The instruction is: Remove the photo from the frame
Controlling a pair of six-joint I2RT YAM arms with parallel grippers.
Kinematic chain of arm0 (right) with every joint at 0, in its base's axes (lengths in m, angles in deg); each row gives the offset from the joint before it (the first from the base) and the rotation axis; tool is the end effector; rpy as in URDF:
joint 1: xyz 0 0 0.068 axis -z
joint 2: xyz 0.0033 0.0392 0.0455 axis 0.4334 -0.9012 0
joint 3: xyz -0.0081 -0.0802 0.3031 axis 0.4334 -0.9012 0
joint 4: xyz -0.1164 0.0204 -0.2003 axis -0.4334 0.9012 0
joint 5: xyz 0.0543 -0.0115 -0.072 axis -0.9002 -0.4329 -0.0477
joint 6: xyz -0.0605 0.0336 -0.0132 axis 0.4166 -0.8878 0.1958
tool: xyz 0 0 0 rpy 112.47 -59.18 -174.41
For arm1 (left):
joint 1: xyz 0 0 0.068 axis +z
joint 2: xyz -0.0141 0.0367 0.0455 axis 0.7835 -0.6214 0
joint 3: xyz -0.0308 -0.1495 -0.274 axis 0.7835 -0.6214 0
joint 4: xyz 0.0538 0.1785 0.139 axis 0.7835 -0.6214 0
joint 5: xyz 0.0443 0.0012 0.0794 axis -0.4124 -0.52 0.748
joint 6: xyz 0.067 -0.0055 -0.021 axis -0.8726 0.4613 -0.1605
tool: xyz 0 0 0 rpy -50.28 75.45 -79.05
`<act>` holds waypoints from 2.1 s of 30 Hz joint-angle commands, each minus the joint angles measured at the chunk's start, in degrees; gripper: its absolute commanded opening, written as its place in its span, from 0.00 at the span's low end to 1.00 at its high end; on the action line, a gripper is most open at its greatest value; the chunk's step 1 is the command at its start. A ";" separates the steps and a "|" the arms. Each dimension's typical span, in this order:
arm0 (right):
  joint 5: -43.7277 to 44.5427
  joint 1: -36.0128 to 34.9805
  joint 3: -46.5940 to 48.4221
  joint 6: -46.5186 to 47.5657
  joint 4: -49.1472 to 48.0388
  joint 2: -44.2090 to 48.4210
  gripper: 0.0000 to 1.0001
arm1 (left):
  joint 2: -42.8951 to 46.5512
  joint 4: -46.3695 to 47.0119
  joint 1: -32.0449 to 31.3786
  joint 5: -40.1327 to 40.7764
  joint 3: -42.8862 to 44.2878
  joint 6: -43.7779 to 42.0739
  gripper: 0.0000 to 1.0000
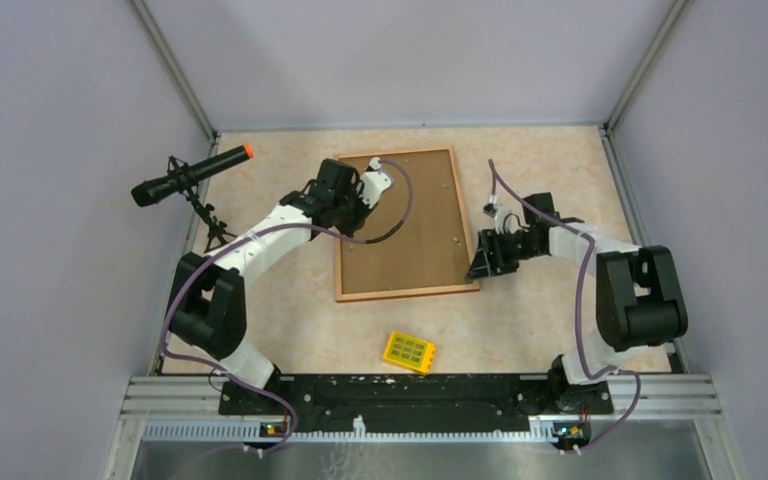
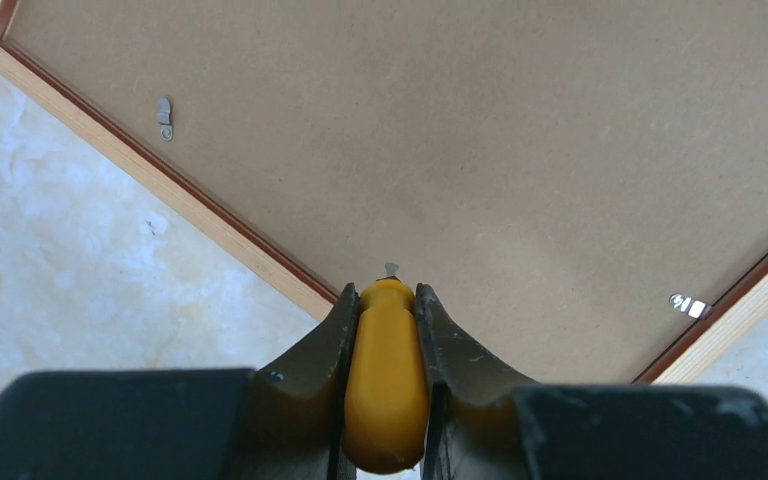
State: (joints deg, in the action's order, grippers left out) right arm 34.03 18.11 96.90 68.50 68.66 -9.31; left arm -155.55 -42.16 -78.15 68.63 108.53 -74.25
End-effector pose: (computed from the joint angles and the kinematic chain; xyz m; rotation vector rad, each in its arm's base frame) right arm 0.2583 0.0753 0.2081 -0.4766 2.5538 1.0764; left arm 0.2998 -0.1583 0.2905 1.0462 2.1610 -0.1898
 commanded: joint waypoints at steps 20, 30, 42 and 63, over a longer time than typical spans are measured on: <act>29.00 -4.07 47.92 -13.66 -7.10 -27.10 0.50 | 4.37 1.07 1.08 -4.80 1.20 2.85 0.00; 34.07 -6.40 62.73 -18.83 -6.33 -40.17 0.50 | 4.53 0.82 1.18 -5.50 0.73 3.15 0.00; 49.57 -10.79 70.08 -18.73 -4.87 -46.49 0.44 | 4.85 0.92 1.17 -6.25 0.74 3.43 0.00; 50.82 1.44 59.46 -31.78 4.22 -40.64 0.00 | 7.10 1.51 1.46 -6.44 -0.72 3.10 0.00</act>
State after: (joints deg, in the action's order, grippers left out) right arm 80.89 12.03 162.85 43.76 66.08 -55.34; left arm -150.96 -42.47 -77.10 63.38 108.16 -71.59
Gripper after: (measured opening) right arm 0.050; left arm 0.251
